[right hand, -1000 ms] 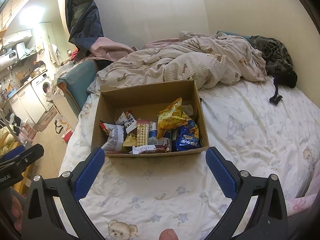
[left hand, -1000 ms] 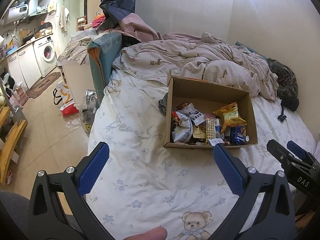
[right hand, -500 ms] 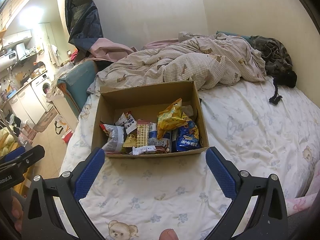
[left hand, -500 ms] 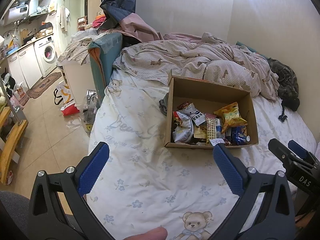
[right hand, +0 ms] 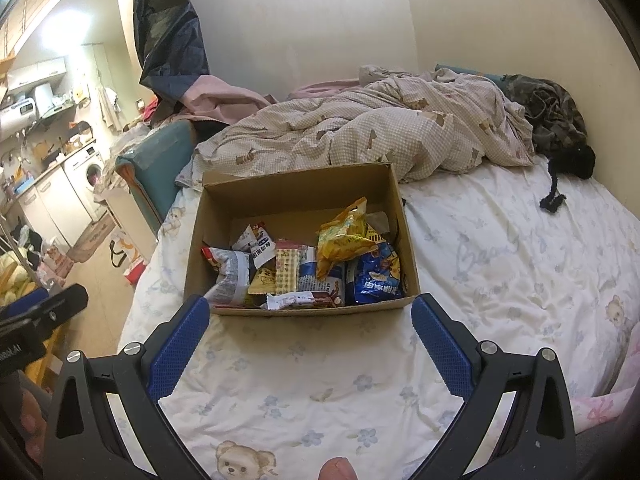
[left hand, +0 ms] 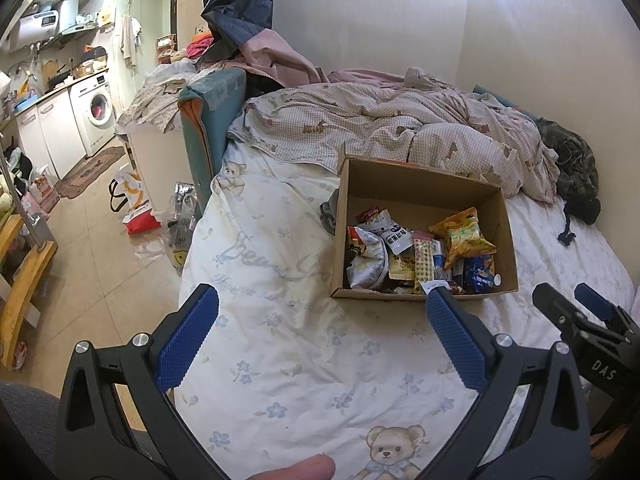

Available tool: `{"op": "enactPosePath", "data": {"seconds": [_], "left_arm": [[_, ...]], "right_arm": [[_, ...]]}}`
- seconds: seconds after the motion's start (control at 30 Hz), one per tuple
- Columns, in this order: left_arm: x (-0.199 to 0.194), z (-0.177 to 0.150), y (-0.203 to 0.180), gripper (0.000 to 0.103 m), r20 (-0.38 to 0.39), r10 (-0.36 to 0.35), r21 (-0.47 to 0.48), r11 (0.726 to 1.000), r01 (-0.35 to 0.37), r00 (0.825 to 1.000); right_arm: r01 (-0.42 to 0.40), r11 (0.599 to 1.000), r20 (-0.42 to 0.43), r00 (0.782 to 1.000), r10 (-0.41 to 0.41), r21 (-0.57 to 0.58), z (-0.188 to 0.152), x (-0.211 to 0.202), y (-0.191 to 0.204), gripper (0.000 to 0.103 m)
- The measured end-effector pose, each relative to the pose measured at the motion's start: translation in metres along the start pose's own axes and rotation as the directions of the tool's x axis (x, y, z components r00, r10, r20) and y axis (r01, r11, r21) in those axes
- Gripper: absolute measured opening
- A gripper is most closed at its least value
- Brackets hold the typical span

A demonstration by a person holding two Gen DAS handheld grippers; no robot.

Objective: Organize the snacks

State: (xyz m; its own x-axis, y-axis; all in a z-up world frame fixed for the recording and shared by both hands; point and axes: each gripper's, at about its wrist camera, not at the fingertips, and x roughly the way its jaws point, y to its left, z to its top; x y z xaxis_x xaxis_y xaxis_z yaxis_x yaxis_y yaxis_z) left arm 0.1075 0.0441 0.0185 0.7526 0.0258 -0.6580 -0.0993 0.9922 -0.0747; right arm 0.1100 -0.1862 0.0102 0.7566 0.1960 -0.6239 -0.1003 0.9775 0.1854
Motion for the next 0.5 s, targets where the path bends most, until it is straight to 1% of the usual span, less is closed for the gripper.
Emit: {"op": "enactPosePath", "data": {"seconds": [0.43, 0.5], "left_arm": [[-0.0011, -0.0039, 0.0004, 0.103, 0.008, -0.006, 0.01, 1.0, 0.006, 1.0], [-0.0012, -0.0042, -0.0005, 0.103, 0.012, 0.003, 0.021, 1.0, -0.003, 1.0]], "right_arm": [[-0.001, 1.0, 0.013, 1.0, 0.001, -0.009, -0.0001, -0.0021, 0.0035, 0.103], [-0.004, 1.0, 0.015, 1.0, 0.004, -0.006, -0.0002, -0.0022, 0.0036, 0.103]]}}
